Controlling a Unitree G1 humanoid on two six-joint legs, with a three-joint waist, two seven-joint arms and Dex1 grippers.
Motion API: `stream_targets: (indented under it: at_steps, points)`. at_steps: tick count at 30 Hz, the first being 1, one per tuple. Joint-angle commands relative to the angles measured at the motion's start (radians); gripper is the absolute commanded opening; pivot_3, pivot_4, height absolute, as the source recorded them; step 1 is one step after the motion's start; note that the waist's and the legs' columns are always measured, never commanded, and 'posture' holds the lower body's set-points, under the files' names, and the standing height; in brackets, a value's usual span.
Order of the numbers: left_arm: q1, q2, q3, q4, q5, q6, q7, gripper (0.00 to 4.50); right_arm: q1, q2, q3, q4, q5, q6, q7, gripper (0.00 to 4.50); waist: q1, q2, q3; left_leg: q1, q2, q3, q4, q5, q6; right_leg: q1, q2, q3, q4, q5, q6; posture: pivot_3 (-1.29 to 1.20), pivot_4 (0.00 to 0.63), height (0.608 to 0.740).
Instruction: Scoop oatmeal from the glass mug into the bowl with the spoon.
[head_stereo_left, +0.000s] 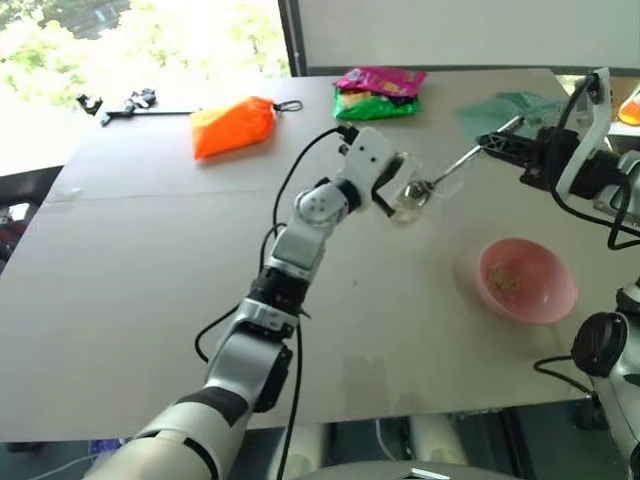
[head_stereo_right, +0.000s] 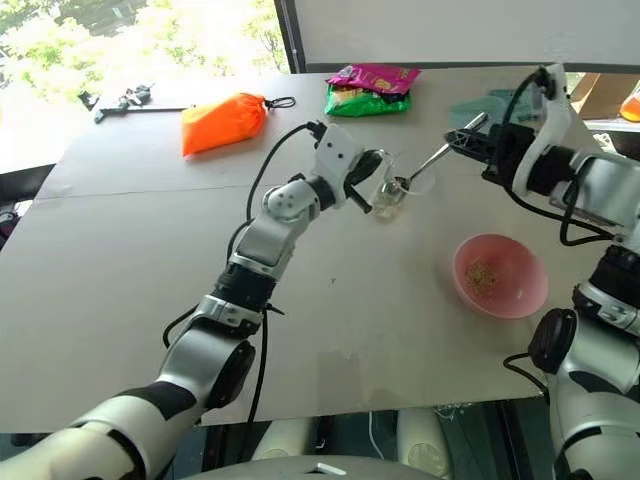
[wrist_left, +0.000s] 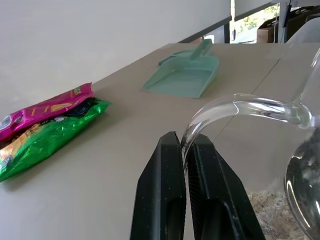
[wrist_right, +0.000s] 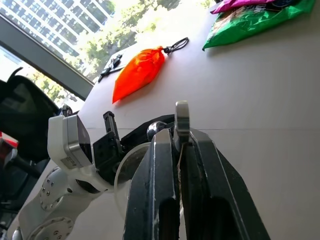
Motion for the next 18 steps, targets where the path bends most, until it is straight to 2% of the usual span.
stream_targets:
  at_steps: [1,6,13,18]
  points:
    - [-0.06,-0.031,-0.012,0.012,0.003,-0.074,0.004,0.03,-0.045,-0.019,-0.066,0.028,0.144,0.018,-0.091,0.0,-0.003,0.0,0.0,0.0,0.0,0.001,0.0,0.0,0.0,-0.001,0.0,0.0,0.0,0.0,0.0,0.0,0.15,0.74]
    - [-0.071,-0.04,-0.009,0.05,0.006,-0.106,-0.007,0.03,-0.014,-0.057,-0.085,0.092,0.327,-0.044,-0.26,0.0,-0.005,0.0,0.0,0.0,0.0,0.005,-0.001,0.0,0.0,-0.001,0.0,0.001,0.0,0.0,0.0,0.0,0.15,0.74]
    - [-0.069,-0.039,-0.018,0.078,0.014,-0.131,-0.019,0.03,0.108,-0.162,0.0,0.08,0.665,-0.223,-0.463,0.0,-0.002,0.0,0.0,-0.004,0.0,0.005,0.001,0.0,0.0,-0.002,0.0,0.0,0.0,0.0,0.0,0.0,0.15,0.74]
    - [-0.067,-0.044,-0.023,0.084,0.018,-0.143,-0.024,0.03,0.146,-0.19,0.031,0.048,0.712,-0.295,-0.486,0.0,-0.005,0.0,0.0,-0.008,0.0,0.003,0.003,0.0,0.0,-0.004,0.0,-0.003,0.0,0.0,0.0,0.0,0.15,0.74]
